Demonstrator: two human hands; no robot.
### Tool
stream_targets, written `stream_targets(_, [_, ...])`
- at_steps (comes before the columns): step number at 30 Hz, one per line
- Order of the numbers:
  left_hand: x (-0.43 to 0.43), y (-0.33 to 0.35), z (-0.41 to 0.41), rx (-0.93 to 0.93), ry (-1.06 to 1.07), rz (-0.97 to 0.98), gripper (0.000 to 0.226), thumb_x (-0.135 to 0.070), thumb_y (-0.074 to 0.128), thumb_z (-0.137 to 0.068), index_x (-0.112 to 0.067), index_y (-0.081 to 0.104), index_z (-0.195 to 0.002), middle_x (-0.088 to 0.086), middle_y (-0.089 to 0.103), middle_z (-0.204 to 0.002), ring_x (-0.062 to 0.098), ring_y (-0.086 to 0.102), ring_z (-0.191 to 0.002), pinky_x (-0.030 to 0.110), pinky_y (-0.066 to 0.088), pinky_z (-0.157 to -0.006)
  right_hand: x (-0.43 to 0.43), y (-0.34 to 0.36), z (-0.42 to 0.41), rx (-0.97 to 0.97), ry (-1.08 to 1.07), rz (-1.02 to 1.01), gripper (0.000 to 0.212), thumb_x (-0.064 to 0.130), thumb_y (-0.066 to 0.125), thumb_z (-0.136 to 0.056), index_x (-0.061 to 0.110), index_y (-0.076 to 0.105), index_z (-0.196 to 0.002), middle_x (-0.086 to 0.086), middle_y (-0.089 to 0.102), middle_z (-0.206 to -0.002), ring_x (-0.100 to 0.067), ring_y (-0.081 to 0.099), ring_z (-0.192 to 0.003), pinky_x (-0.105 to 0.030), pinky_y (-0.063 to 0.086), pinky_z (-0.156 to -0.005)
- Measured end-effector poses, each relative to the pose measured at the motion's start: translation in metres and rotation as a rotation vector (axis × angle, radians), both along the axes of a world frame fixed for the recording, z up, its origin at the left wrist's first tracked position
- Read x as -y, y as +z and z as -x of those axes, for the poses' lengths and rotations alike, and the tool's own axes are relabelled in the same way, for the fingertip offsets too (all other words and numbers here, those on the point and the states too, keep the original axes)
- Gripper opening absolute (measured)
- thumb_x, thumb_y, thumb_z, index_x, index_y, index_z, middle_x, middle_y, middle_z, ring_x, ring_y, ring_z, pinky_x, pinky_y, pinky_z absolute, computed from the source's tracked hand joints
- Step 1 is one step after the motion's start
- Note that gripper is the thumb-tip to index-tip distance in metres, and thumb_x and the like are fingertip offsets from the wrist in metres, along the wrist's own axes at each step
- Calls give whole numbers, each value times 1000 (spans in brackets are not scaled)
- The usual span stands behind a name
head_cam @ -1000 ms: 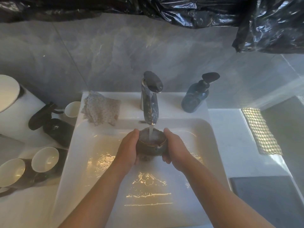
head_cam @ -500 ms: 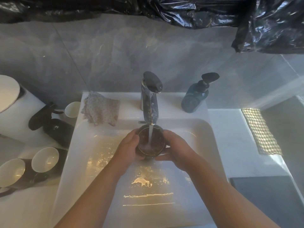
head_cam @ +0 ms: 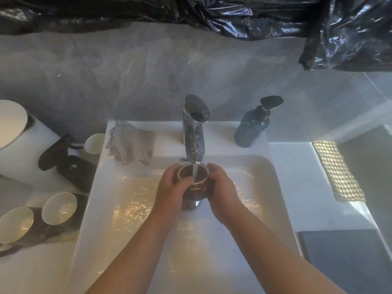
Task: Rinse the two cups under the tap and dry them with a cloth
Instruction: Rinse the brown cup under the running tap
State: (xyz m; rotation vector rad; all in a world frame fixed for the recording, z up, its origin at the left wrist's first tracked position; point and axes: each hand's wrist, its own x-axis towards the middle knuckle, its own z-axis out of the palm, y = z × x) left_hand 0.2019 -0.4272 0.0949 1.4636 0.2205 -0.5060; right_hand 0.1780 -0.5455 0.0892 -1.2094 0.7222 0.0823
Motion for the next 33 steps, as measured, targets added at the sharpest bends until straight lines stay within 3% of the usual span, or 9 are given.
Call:
stream_targets(2, [-6, -4, -2, 81, -45, -27, 44, 0, 67, -81, -40, 69, -100, -11, 75, -96, 9, 72, -89, 18, 55, -59, 1, 2, 2, -7, -6, 17, 35, 14, 47, -90, 5, 67, -117, -23, 70, -115, -43, 64, -111, -57, 49, -102])
stream_targets(5, [-6, 0, -3, 197, -193, -164, 47, -10, 81, -74, -43, 64, -103, -18, 74, -96, -4, 69, -88, 11, 51, -61, 5, -2, 6, 26, -20, 28, 39, 20, 41, -92, 11, 68, -118, -17, 72, -115, -39, 65, -112, -58, 49, -102])
stream_targets(10, [2, 1, 3, 259, -106, -338, 21, -31, 73, -87, -46, 60, -92, -23, 67, -93, -8, 64, -88, 17, 47, -70, 4, -7, 9, 15, -37, 20, 38, 17, 43, -90, 10, 70, -115, -17, 72, -114, -40, 65, -112, -56, 50, -102])
stream_targets(15, [1, -5, -6, 112, -8, -302, 21, -26, 50, -101, -31, 69, -93, -3, 73, -100, 14, 67, -93, 32, 53, -79, -5, 0, 7, -47, -19, 42, 41, 26, 47, -86, 8, 67, -117, -16, 71, -114, -36, 66, -110, -51, 51, -101])
stream_targets(18, [1, -3, -10, -108, 102, -135, 21, -38, 62, -89, -24, 77, -85, 7, 78, -96, 29, 73, -92, 50, 58, -90, -8, 7, 2, -136, -40, 61, 38, 30, 45, -99, 3, 71, -105, -21, 73, -106, -37, 69, -99, -44, 54, -85])
stream_targets(20, [2, -3, -9, -236, 144, -49, 30, -48, 63, -82, -24, 81, -84, 9, 80, -92, 34, 75, -89, 57, 60, -84, -9, 8, 1, -206, -66, 62, 47, 38, 38, -104, 7, 73, -99, -16, 74, -94, -27, 69, -84, -31, 51, -67])
stream_targets(24, [2, -12, -13, -414, 245, 63, 42, -48, 56, -90, -20, 82, -76, 12, 80, -91, 37, 75, -90, 59, 56, -90, -11, 10, -1, -280, -181, -71, 43, 40, 40, -105, 14, 69, -86, -7, 73, -80, -26, 69, -80, -31, 52, -67])
stream_targets(29, [0, -18, -19, -532, 259, 70, 50, -44, 50, -94, -5, 75, -113, 20, 74, -115, 39, 72, -102, 58, 52, -98, -11, 18, -1, -347, -271, -313, 45, 38, 37, -106, 6, 67, -99, -14, 75, -80, -32, 69, -81, -39, 52, -65])
stream_targets(33, [0, -13, -15, -572, 259, 111, 52, -47, 46, -99, -5, 75, -108, 22, 75, -110, 41, 72, -101, 52, 57, -88, -11, 14, 0, -342, -264, -271, 43, 39, 39, -106, 8, 67, -93, -9, 75, -66, -30, 70, -78, -38, 54, -69])
